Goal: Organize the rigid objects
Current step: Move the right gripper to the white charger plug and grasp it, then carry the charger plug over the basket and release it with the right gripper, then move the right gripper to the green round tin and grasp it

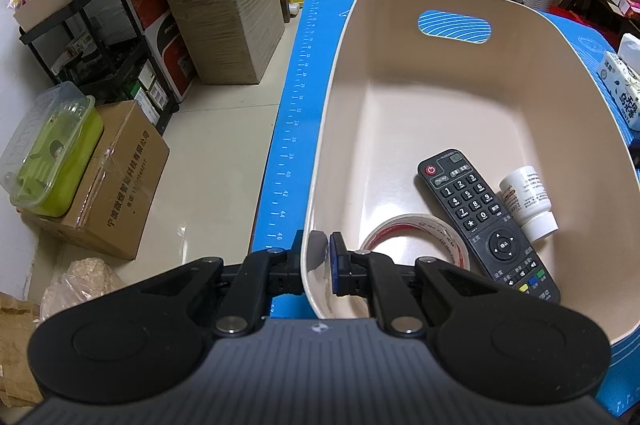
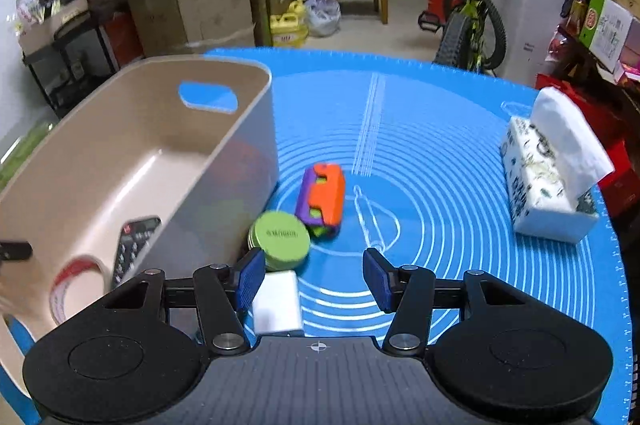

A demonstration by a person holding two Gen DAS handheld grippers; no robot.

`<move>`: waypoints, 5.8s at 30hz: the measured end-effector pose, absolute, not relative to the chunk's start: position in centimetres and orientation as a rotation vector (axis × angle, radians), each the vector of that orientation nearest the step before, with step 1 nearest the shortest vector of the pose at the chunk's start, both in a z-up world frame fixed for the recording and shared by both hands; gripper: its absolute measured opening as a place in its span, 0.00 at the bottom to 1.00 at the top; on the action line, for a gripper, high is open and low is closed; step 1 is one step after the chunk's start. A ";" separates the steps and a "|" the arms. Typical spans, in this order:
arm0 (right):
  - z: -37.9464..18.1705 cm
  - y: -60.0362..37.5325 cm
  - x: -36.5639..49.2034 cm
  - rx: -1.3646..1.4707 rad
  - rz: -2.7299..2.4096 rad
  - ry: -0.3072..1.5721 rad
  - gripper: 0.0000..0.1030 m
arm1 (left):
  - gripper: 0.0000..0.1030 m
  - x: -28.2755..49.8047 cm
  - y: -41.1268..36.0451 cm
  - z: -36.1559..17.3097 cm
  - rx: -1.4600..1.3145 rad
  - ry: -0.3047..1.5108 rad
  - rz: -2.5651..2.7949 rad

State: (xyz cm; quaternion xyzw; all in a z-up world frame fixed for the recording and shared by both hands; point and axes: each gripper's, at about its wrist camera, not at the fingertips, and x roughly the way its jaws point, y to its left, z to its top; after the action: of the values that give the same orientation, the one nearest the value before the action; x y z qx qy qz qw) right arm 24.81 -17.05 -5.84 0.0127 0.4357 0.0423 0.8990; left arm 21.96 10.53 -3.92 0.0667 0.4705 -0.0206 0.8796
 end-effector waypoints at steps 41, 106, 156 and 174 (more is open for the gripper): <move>-11.0 -14.4 25.4 -0.064 0.208 1.017 0.41 | 0.12 22.1 10.3 -4.1 0.150 0.980 -0.043; -5.4 -1.1 24.2 -0.192 0.396 0.979 0.42 | 0.12 21.9 10.2 -4.1 0.157 0.985 -0.051; -7.5 -19.0 27.5 0.082 0.237 0.840 0.58 | 0.12 22.0 9.9 -4.1 0.179 0.989 -0.041; -12.2 -19.5 29.4 0.226 0.327 0.895 0.59 | 0.12 22.0 9.7 -4.2 0.202 0.990 -0.042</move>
State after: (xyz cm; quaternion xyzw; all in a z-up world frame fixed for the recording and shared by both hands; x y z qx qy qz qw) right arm 29.36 -19.54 -12.19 0.1085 0.4299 0.1571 0.8825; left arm 22.01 9.75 -4.16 0.0970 0.4742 -0.0200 0.8749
